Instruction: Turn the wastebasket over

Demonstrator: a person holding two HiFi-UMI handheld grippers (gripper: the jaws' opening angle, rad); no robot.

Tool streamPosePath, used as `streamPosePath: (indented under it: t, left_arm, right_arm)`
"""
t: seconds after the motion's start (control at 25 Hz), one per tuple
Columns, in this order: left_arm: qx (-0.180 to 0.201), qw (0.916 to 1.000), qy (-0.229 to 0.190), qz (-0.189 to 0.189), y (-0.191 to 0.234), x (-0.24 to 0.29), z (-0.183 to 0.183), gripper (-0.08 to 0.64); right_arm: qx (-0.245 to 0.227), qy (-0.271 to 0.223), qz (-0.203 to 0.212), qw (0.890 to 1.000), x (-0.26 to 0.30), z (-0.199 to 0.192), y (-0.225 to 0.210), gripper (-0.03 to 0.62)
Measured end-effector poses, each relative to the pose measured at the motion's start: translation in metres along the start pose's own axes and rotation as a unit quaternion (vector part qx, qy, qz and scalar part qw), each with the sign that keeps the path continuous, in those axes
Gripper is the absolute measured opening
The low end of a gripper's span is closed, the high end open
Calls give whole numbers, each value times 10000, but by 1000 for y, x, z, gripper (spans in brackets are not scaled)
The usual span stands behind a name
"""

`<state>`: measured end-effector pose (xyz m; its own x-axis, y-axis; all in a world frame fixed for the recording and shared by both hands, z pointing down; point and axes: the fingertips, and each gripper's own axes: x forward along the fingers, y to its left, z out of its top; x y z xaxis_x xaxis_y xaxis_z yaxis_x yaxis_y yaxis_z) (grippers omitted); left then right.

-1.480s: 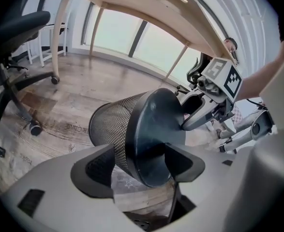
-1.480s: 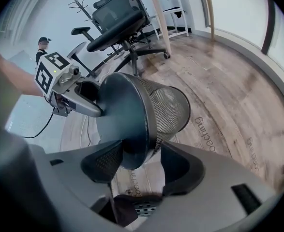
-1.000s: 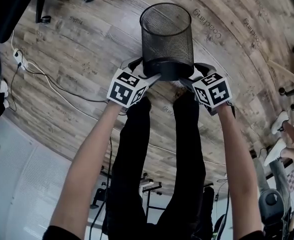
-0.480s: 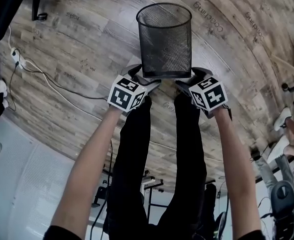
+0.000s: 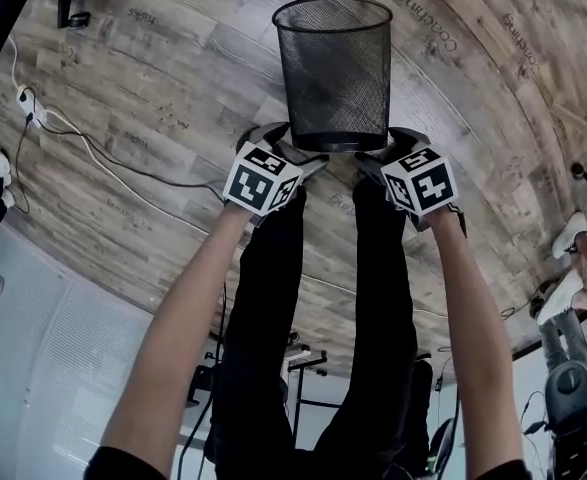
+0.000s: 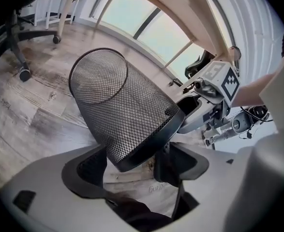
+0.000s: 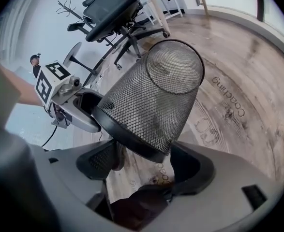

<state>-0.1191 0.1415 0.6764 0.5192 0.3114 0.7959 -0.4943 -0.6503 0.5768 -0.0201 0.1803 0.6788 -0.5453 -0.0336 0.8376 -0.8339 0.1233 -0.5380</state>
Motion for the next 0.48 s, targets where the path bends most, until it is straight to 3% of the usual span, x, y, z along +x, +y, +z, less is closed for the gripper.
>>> streamPosePath:
  t: [0.48]
  left_arm:
    - [-77, 10000, 44, 32, 9, 17, -16, 408]
  right_arm:
    - [2, -25, -103, 9999, 22, -12, -2, 334]
